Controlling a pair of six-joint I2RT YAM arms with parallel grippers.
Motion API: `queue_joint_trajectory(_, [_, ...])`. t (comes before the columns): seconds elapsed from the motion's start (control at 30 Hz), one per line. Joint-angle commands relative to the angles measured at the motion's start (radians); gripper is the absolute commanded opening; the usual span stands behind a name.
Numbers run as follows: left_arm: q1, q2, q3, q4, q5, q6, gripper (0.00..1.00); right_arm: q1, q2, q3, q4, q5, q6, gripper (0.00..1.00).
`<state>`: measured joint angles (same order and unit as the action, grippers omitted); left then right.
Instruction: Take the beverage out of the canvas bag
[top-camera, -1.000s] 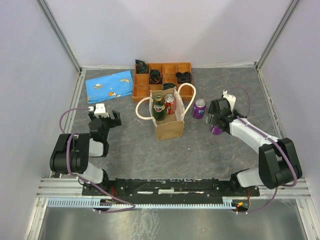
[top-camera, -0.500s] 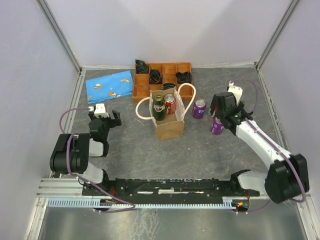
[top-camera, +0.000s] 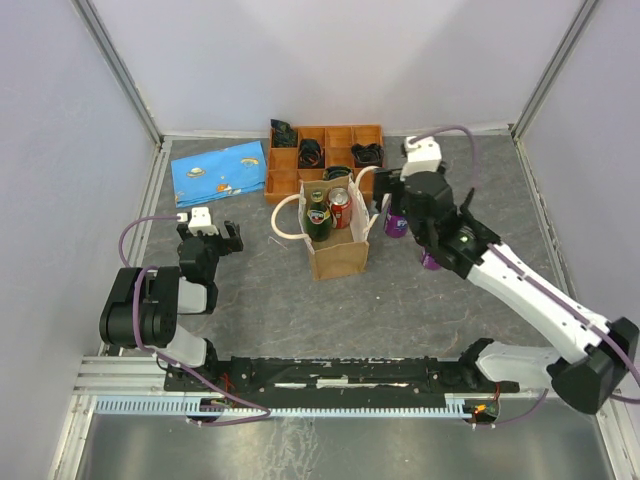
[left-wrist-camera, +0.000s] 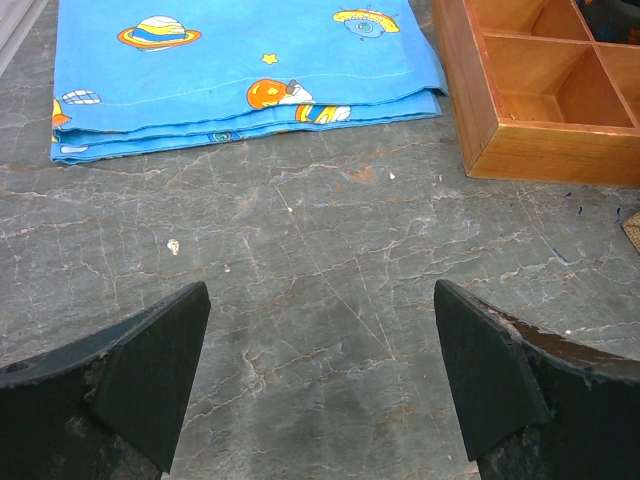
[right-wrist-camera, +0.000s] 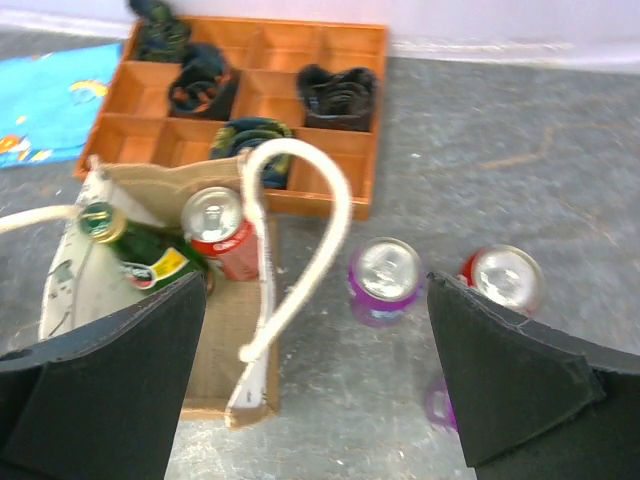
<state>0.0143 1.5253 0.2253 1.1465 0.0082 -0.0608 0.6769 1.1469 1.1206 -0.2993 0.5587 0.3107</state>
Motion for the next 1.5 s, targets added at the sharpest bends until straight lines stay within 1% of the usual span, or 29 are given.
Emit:
queue_joint_trajectory(0.0, [-0.004, -0.005, 0.009, 0.035, -0.008, 0.04, 0.99, 0.038, 0.102, 0.075, 0.089, -0.123, -0.105, 0.99])
queue_joint_trajectory(0.1, [-0.004, -0.004, 0.009, 0.035, -0.008, 0.04, 0.99, 0.041, 0.187, 0.123, 0.094, -0.162, -0.117, 0.96])
queue_joint_trajectory(0.2, [-0.004, -0.004, 0.009, 0.036, -0.008, 0.04, 0.99, 0.042, 0.276, 0.189, 0.076, -0.209, -0.123, 0.87])
queue_joint_trajectory(0.3, [-0.003, -0.005, 0.009, 0.035, -0.008, 0.039, 0.99, 0.041, 0.343, 0.237, 0.066, -0.267, -0.118, 0.8])
queue_joint_trajectory(0.33, [-0.003, -0.004, 0.009, 0.035, -0.008, 0.039, 0.99, 0.041, 0.364, 0.25, 0.068, -0.28, -0.113, 0.76])
queue_joint_trajectory(0.47, [-0.004, -0.004, 0.009, 0.036, -0.008, 0.04, 0.99, 0.041, 0.45, 0.305, 0.058, -0.299, -0.09, 0.7])
queue_joint_trajectory(0.6, [-0.004, -0.005, 0.01, 0.036, -0.008, 0.039, 0.99, 0.04, 0.519, 0.35, 0.042, -0.303, -0.063, 0.7])
queue_joint_trajectory(0.73, [-0.004, -0.004, 0.009, 0.035, -0.008, 0.04, 0.99, 0.033, 0.575, 0.383, 0.02, -0.271, -0.031, 0.75])
queue_joint_trajectory(1.1, [-0.004, -0.004, 0.009, 0.036, -0.008, 0.039, 0.99, -0.013, 0.661, 0.409, 0.012, -0.264, 0.033, 0.78])
queue_joint_trajectory(1.33, [-0.004, -0.005, 0.009, 0.035, -0.009, 0.039, 0.99, -0.023, 0.721, 0.445, -0.009, -0.27, 0.039, 0.87])
queue_joint_trajectory(1.47, [-0.004, -0.004, 0.009, 0.036, -0.008, 0.039, 0.99, -0.022, 0.75, 0.47, -0.028, -0.258, 0.043, 0.88])
